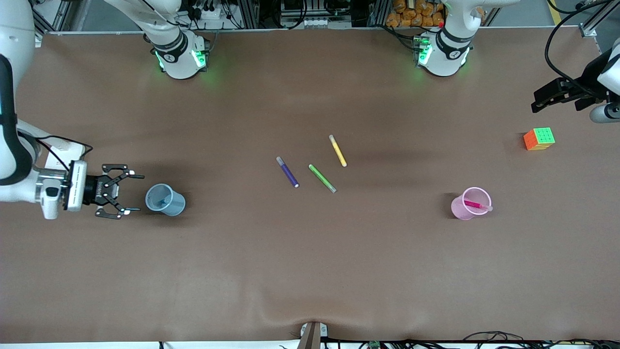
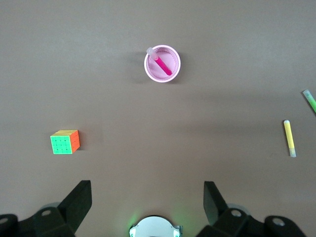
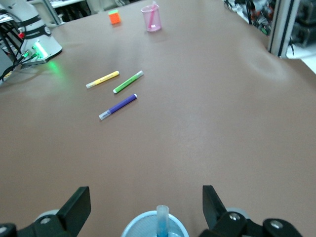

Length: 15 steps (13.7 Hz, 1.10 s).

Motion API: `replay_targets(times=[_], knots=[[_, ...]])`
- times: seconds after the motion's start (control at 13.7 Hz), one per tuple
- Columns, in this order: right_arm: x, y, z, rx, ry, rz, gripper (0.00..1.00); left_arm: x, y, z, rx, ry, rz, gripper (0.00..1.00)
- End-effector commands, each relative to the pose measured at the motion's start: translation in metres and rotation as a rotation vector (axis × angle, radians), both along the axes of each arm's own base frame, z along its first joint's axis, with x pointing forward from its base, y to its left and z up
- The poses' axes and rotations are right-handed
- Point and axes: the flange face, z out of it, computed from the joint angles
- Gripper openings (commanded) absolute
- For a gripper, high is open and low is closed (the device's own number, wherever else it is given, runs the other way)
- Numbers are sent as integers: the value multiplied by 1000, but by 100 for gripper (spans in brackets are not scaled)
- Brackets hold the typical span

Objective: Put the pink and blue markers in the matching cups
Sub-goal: 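Open the right gripper and release the blue marker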

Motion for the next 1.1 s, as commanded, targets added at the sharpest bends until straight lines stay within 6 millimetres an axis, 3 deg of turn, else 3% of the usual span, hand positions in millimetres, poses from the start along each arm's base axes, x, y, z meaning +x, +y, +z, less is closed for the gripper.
replay_targets(times=[0.0,0.66,1.02], knots=[[1,27,38,-92,87,-52,100,-3,3,3,-20,1,-20,100],[-10,119,126,-415,259,-266,100,-5,19,4,-23,6,-44,100],[-22,144,169,-535,306,-453,100,-8,29,4,-26,8,-23,100]])
